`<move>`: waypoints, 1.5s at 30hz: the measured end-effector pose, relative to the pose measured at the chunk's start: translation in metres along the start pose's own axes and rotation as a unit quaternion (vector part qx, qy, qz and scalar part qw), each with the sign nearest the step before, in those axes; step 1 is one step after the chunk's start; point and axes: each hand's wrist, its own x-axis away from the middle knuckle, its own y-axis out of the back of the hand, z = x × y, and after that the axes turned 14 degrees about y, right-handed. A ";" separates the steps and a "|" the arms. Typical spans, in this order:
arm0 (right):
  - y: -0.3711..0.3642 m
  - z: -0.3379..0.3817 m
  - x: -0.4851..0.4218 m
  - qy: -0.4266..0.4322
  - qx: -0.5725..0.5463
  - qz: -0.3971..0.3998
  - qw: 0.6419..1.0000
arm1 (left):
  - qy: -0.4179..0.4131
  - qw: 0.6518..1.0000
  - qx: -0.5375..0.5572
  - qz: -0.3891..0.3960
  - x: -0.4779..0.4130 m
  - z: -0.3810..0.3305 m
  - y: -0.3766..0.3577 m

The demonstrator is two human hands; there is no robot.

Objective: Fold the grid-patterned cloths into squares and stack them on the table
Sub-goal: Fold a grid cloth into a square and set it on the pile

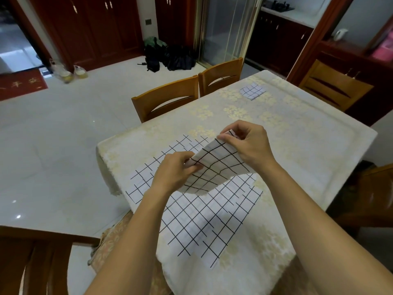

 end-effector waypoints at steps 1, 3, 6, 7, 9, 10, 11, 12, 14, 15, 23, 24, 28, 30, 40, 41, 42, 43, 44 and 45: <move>0.001 0.000 0.000 0.002 0.000 -0.003 1.000 | -0.004 1.000 -0.004 -0.009 -0.001 -0.001 0.000; 0.003 -0.001 0.000 0.000 0.002 -0.003 1.000 | -0.006 1.000 0.001 -0.021 -0.002 -0.003 0.000; 0.003 0.001 0.002 -0.004 -0.006 -0.004 1.000 | 0.005 1.000 0.010 -0.025 -0.001 -0.006 -0.003; 0.002 0.002 0.003 -0.005 -0.012 -0.001 1.000 | 0.008 0.999 0.009 -0.029 -0.001 -0.007 -0.004; -0.001 0.008 0.007 -0.002 -0.020 0.006 1.000 | 0.014 0.999 0.004 -0.044 -0.002 -0.007 -0.004; -0.003 0.010 0.010 0.002 -0.021 0.012 1.000 | 0.018 0.998 0.000 -0.055 -0.003 -0.008 -0.004; -0.005 0.011 0.013 0.006 -0.020 0.016 1.000 | 0.022 0.997 -0.003 -0.068 -0.003 -0.008 -0.003; -0.006 0.011 0.017 0.008 -0.018 0.020 1.000 | 0.025 0.997 -0.004 -0.078 -0.005 -0.008 -0.002; -0.007 0.009 0.023 0.002 -0.018 0.014 1.000 | 0.022 0.997 -0.001 -0.077 -0.006 -0.008 0.000; -0.007 0.007 0.024 -0.006 -0.016 0.002 1.000 | 0.014 0.998 -0.005 -0.059 -0.007 -0.009 0.002; 0.007 -0.017 0.001 -0.047 0.060 -0.004 0.997 | -0.034 0.995 0.018 0.092 -0.006 -0.011 -0.002; 0.007 -0.020 0.002 -0.053 0.067 -0.003 0.996 | -0.029 0.995 0.036 0.089 -0.005 -0.011 -0.003; -0.002 -0.021 0.023 -0.087 0.056 -0.006 0.995 | 0.009 0.992 0.089 0.083 -0.005 -0.015 -0.002; -0.010 -0.020 0.036 -0.116 0.028 0.052 0.991 | 0.027 0.989 0.123 0.080 -0.004 -0.018 -0.001; -0.025 -0.026 0.056 -0.136 0.049 0.125 0.982 | 0.074 0.978 0.196 0.007 -0.005 -0.027 -0.008; -0.024 -0.027 0.057 -0.150 0.046 0.111 0.981 | 0.074 0.976 0.205 0.002 -0.006 -0.025 -0.008; -0.022 -0.027 0.058 -0.176 0.038 0.094 0.979 | 0.073 0.973 0.217 -0.001 -0.006 -0.025 -0.007; -0.021 -0.032 0.059 -0.218 0.027 0.081 0.972 | 0.076 0.970 0.232 -0.005 -0.006 -0.025 -0.006; -0.021 -0.036 0.060 -0.271 0.015 0.079 0.959 | 0.077 0.966 0.248 -0.009 -0.007 -0.024 -0.006; -0.021 -0.039 0.061 -0.332 -0.003 0.084 0.939 | 0.080 0.961 0.263 -0.015 -0.007 -0.022 -0.006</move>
